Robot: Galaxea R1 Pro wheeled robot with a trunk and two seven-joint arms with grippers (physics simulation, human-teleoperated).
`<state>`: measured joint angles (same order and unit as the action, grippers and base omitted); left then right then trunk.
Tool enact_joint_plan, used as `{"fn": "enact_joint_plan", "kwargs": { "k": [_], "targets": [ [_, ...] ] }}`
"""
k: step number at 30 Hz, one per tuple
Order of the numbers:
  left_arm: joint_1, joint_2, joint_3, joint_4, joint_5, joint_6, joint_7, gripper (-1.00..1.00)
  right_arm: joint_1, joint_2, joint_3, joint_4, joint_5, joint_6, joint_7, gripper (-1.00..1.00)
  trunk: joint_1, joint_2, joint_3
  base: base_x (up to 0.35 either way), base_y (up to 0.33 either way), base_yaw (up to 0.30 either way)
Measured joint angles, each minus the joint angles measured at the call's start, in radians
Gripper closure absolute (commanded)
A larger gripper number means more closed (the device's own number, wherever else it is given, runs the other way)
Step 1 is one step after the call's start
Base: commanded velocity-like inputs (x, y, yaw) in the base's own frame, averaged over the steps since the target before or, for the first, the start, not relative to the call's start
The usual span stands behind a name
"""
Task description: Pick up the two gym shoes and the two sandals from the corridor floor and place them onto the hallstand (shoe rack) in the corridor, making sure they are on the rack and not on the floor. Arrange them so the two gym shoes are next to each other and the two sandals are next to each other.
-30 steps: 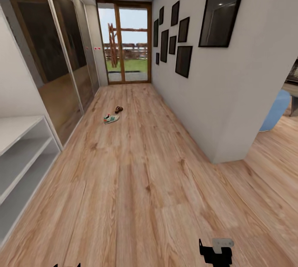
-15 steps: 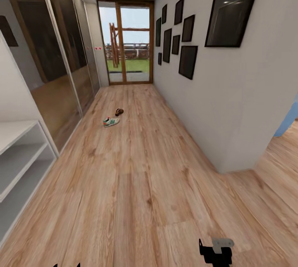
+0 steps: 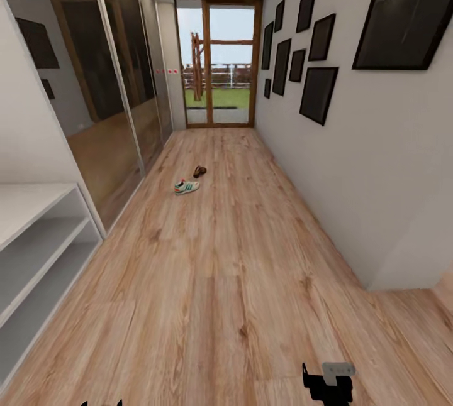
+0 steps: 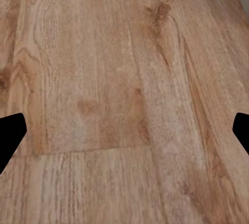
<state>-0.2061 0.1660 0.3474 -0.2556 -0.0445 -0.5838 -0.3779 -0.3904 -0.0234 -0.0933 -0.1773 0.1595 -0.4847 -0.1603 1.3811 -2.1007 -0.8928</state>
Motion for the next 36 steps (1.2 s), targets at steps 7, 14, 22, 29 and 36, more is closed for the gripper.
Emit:
{"fn": "enact_joint_plan", "kwargs": {
  "k": [7,14,22,29,36],
  "targets": [
    [0.000,-0.001,0.000,0.000,0.000,0.000,0.000,-1.00,0.000,0.000,0.000,0.000,0.000,0.000,0.001,-1.00,0.000,0.000,-0.001,0.340,0.000,0.015],
    [0.000,-0.001,0.000,0.000,0.000,0.000,0.000,-1.00,0.000,-0.001,0.000,0.000,0.000,0.000,0.000,-1.00,0.000,0.000,-0.001,0.340,0.000,0.002],
    [0.000,-0.001,0.000,0.001,0.000,0.000,0.000,-1.00,0.000,-0.002,0.000,0.000,0.000,0.000,0.001,-1.00,0.000,0.000,-0.001,0.340,0.000,0.000],
    [0.000,-0.001,0.000,0.001,0.000,0.000,0.000,-1.00,0.000,0.000,0.000,0.000,0.000,0.000,0.001,-1.00,0.000,0.000,-0.001,0.340,0.000,0.117],
    [0.000,-0.001,0.000,0.002,0.000,0.000,0.000,-1.00,0.000,0.000,0.000,0.000,0.000,-0.001,0.001,-1.00,0.000,0.000,-0.001,0.340,0.000,0.146]
  ]
}}
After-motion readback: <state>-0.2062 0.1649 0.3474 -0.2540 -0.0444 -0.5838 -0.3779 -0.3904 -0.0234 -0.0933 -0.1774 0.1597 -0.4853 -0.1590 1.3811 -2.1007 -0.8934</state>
